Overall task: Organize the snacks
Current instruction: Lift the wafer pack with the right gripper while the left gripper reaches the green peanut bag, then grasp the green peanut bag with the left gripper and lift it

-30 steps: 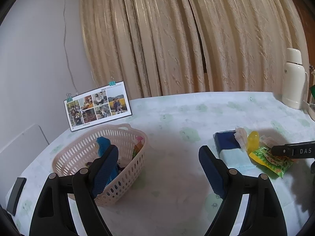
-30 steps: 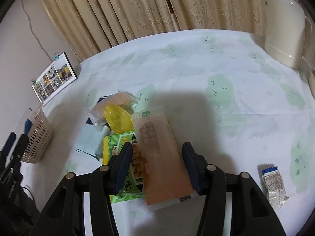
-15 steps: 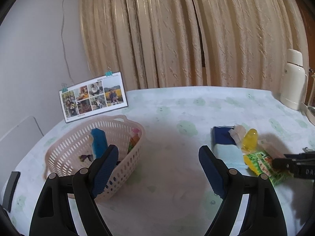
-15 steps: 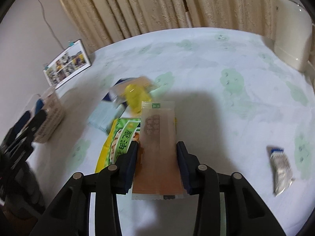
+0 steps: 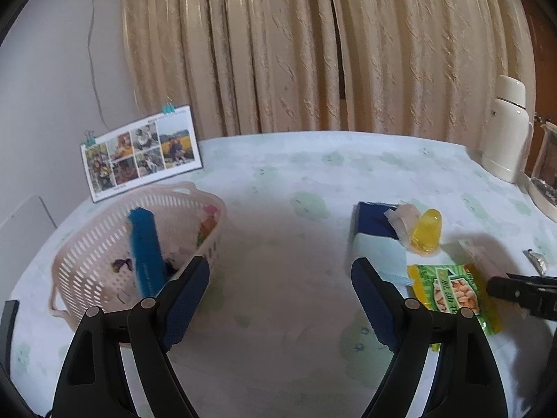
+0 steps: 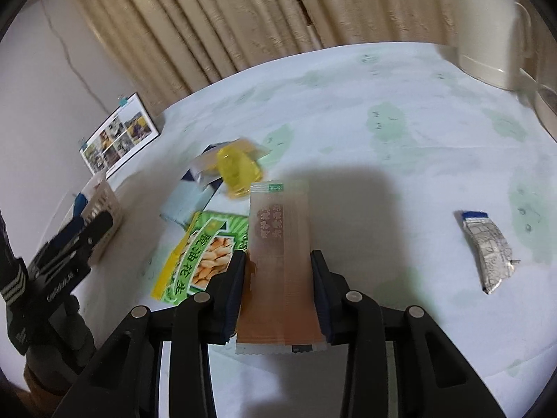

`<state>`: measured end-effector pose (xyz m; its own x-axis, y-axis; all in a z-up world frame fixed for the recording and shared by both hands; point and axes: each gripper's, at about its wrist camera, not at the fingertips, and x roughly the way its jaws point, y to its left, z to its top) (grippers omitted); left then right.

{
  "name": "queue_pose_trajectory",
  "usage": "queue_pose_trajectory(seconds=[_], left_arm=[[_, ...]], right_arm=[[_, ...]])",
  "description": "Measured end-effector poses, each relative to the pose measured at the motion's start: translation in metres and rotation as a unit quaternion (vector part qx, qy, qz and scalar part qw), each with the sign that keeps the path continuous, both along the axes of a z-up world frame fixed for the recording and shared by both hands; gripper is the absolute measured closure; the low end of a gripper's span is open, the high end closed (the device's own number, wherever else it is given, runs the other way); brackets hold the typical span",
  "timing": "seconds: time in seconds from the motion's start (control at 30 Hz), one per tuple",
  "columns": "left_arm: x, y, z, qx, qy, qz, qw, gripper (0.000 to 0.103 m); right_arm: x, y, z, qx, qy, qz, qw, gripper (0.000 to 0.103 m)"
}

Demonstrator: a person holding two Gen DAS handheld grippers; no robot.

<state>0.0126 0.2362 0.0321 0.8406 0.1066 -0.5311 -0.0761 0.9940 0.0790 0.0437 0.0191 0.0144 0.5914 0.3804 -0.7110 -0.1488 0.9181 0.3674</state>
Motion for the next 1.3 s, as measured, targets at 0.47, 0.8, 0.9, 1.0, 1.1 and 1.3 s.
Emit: queue_pose_trajectory(seconds=[0.47,0.8,0.9,1.0,1.1,1.3], left_arm=[[0.007,-0.042,-0.012,-0.051,0.062,-0.089,0.9928,0.019],[0.028,-0.072,-0.023,-0.163,0.154,-0.167,0.9601,0.018],[0.035,-0.077,-0.024,-0.185,0.17,-0.171,0.9527,0.018],[0.04,-0.087,-0.025,-0.184,0.18,-0.176,0.9502,0.018],[0.044,-0.098,-0.027,-0.16,0.186,-0.178,0.9529,0.018],[0.042,-0.117,-0.031,-0.107,0.195,-0.188,0.9565,0.018]], right_arm=[[0.005,-0.027,-0.001,0.008,-0.001,-0.061,0.998,0.069],[0.006,-0.045,-0.002,0.037,0.007,-0.098,0.994,0.069],[0.006,-0.047,-0.002,0.042,0.009,-0.101,0.994,0.069],[0.005,-0.048,-0.003,0.047,0.012,-0.103,0.993,0.069],[0.004,-0.052,-0.003,0.056,0.016,-0.107,0.993,0.069],[0.004,-0.056,-0.004,0.067,0.022,-0.113,0.991,0.069]])
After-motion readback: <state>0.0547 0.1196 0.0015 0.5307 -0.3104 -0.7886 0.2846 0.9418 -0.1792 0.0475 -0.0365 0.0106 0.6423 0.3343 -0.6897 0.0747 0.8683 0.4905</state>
